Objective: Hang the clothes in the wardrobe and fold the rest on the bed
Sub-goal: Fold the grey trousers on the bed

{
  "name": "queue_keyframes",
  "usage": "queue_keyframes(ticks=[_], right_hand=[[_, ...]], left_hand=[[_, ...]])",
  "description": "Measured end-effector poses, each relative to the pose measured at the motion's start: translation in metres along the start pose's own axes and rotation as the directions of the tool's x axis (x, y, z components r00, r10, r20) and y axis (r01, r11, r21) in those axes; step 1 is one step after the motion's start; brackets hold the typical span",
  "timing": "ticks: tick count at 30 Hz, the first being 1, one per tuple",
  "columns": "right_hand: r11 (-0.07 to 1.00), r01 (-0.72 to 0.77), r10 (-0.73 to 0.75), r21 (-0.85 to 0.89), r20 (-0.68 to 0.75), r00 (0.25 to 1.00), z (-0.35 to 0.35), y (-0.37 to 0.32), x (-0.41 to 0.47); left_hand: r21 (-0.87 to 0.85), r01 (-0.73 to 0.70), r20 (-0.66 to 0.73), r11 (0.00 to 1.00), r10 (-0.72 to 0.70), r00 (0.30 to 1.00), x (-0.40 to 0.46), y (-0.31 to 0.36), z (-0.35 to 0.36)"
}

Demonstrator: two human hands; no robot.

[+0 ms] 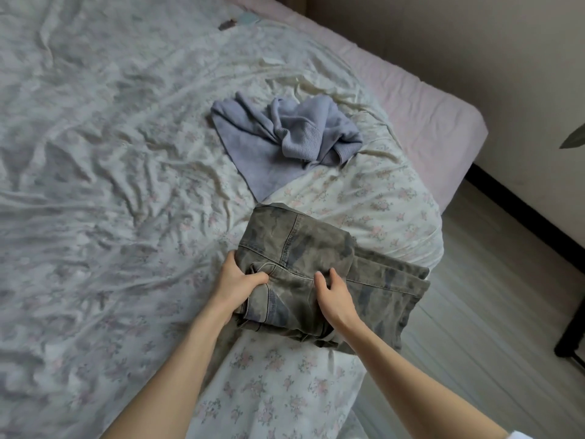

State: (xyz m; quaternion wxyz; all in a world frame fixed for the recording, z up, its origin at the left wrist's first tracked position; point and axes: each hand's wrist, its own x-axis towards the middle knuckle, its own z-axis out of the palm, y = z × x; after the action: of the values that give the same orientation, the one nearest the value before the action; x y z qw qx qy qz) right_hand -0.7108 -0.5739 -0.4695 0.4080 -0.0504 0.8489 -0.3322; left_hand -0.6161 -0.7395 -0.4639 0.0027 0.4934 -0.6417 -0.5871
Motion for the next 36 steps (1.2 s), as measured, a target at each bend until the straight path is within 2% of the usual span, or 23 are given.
queue_keyframes(ticks=[3,7,10,12,14,16,17,19,21,23,26,31,36], right_hand=[[0.996,0.042,-0.045,0.078,0.036,0.998,0.005,-0.031,-0.013],[0.979,0.173,-0.192,0.110,0.197,0.962,0.032,-0.082,-0.034],[0.959,0.250,-0.280,0.133,0.305,0.910,0.053,-0.111,-0.046],[0.952,0.235,-0.293,0.196,0.357,0.887,0.060,-0.123,-0.053],[0.942,0.110,-0.241,0.318,0.411,0.879,0.061,-0.127,-0.052],[0.893,-0.044,-0.162,0.448,0.410,0.898,0.053,-0.120,-0.045],[0.874,-0.074,-0.120,0.480,0.361,0.925,0.046,-0.113,-0.039],[0.919,-0.057,-0.031,0.391,0.213,0.976,0.029,-0.089,-0.026],[0.958,-0.086,0.060,0.273,0.101,0.993,0.011,-0.056,-0.018],[0.958,-0.127,0.111,0.258,0.076,0.991,0.002,-0.024,-0.013],[0.954,-0.193,0.171,0.229,0.113,0.979,-0.001,0.014,-0.001],[0.981,-0.194,0.192,0.021,0.062,0.979,0.008,0.048,0.019],[0.953,-0.276,0.288,-0.125,0.084,0.954,0.018,0.063,0.017]], left_hand=[[0.037,-0.011,-0.068,0.999,0.013,0.998,-0.012,0.021,-0.034],[0.188,0.022,-0.240,0.982,0.024,0.970,-0.031,0.043,-0.100],[0.468,0.124,-0.393,0.875,0.081,0.916,-0.042,0.050,-0.130],[0.607,0.160,-0.435,0.779,0.157,0.887,-0.049,0.051,-0.128],[0.649,0.086,-0.333,0.756,0.180,0.925,-0.054,0.045,-0.109],[0.619,-0.071,-0.082,0.782,0.154,0.985,-0.058,0.035,-0.081],[0.593,-0.153,0.066,0.790,0.142,0.988,-0.059,0.030,-0.068],[0.507,-0.259,0.308,0.822,0.108,0.945,-0.060,0.023,-0.048],[0.391,-0.235,0.410,0.890,0.060,0.910,-0.055,0.016,-0.030],[0.371,-0.205,0.334,0.906,0.076,0.940,-0.047,0.008,-0.020],[0.513,-0.173,0.136,0.841,0.119,0.984,-0.029,-0.012,-0.008],[0.723,-0.080,0.104,0.686,0.007,0.995,-0.006,-0.053,0.004],[0.877,-0.014,0.019,0.480,-0.005,1.000,-0.015,-0.093,0.029]])
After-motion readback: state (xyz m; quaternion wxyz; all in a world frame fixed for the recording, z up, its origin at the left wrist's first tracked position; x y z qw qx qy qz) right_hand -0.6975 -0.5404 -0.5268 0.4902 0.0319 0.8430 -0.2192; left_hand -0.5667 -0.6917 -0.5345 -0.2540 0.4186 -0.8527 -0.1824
